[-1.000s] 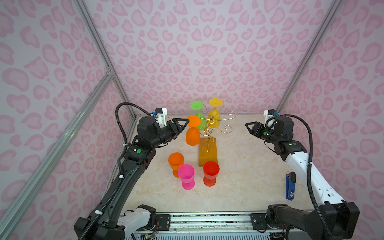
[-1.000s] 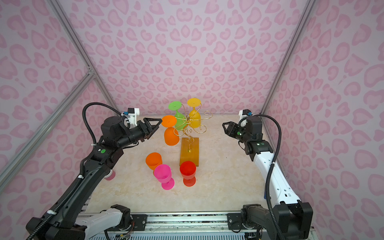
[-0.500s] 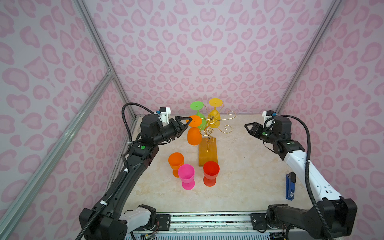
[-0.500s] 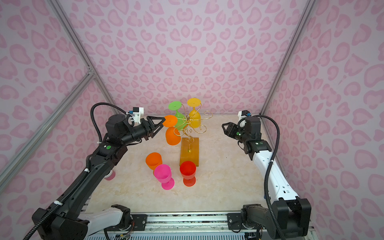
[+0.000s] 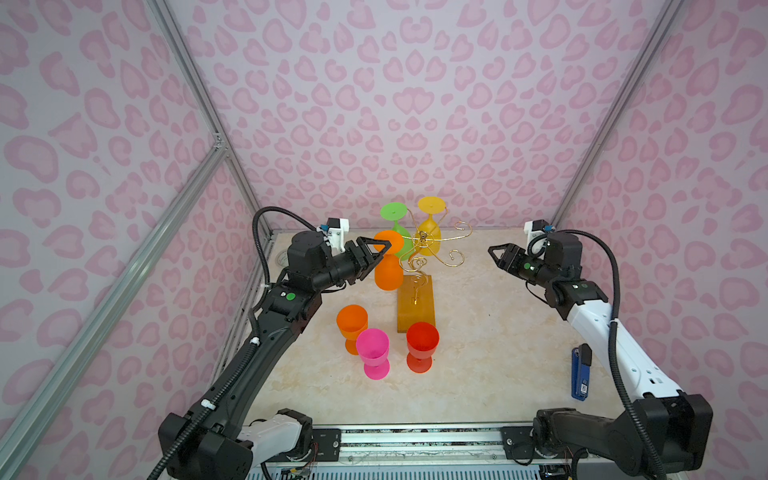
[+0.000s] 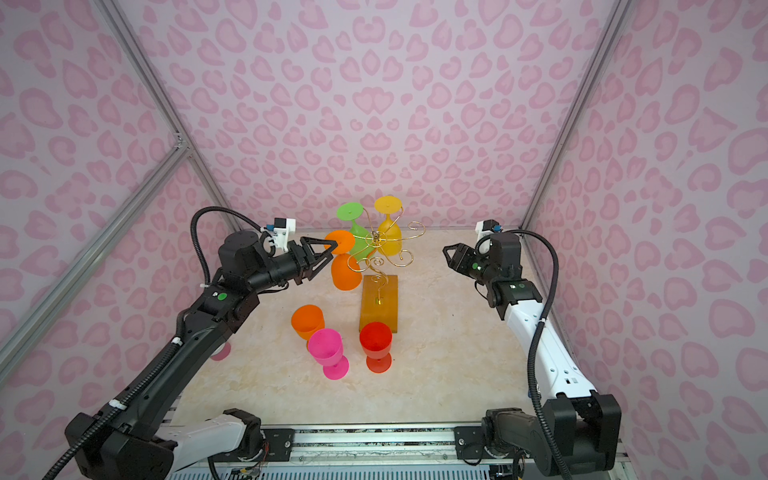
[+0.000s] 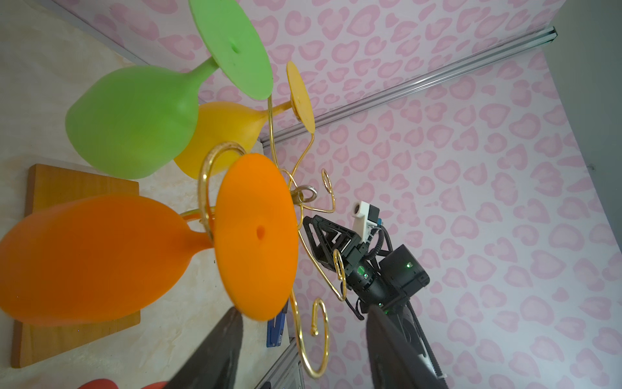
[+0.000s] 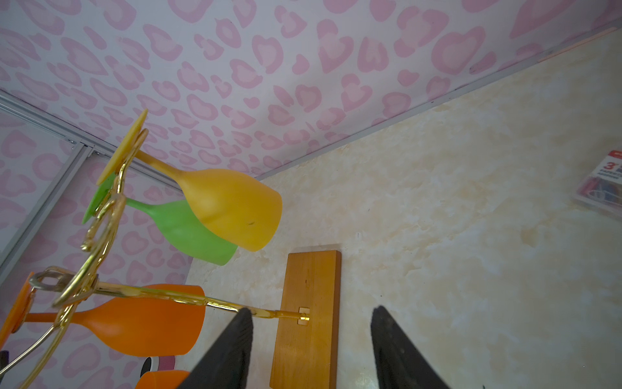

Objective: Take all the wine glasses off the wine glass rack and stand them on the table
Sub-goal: 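Reach the left gripper to the foot of another orange glass on the rack, then close the left gripper on the orange glass foot on the rack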

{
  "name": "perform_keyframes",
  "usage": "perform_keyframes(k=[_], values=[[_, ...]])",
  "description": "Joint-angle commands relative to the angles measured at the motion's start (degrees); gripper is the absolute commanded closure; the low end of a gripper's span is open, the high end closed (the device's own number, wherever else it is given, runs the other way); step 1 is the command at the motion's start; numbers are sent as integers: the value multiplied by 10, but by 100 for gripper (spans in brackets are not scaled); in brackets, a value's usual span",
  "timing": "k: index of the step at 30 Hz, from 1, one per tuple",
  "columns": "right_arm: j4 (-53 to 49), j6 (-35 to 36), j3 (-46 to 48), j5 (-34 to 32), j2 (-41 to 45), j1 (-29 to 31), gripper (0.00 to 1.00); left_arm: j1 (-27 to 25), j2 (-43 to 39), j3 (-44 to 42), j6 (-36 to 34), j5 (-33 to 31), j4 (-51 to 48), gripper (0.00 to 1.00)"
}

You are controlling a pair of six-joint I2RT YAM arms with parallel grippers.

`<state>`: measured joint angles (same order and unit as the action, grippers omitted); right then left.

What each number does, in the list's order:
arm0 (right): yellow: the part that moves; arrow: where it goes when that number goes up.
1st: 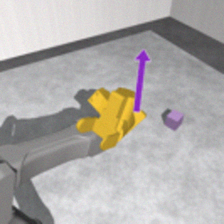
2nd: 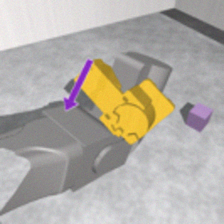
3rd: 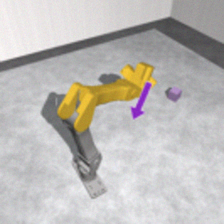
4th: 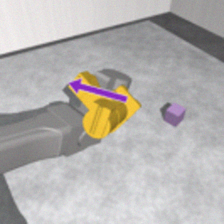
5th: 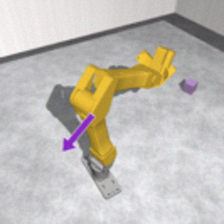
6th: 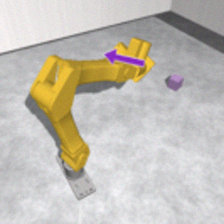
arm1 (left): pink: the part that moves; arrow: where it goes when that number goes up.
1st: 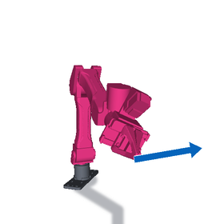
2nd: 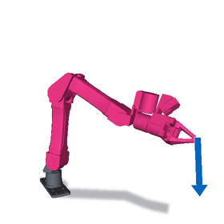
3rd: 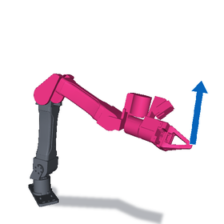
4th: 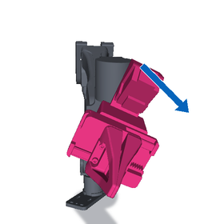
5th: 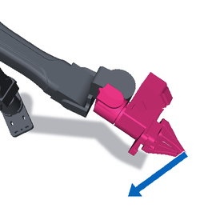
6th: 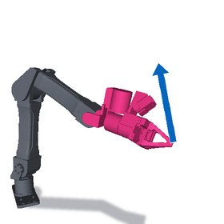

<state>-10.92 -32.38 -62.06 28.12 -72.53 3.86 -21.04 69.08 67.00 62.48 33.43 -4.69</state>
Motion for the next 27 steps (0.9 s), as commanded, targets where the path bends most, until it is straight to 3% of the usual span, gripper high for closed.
perform_keyframes(k=[1, 27], values=[[18, -8, 6, 9, -4, 0, 43, -8, 8, 7, 3, 0, 14, 41], [27, -10, 15, 17, -5, -6, 43, -17, 33, 22, 27, -28, 17, 55]])
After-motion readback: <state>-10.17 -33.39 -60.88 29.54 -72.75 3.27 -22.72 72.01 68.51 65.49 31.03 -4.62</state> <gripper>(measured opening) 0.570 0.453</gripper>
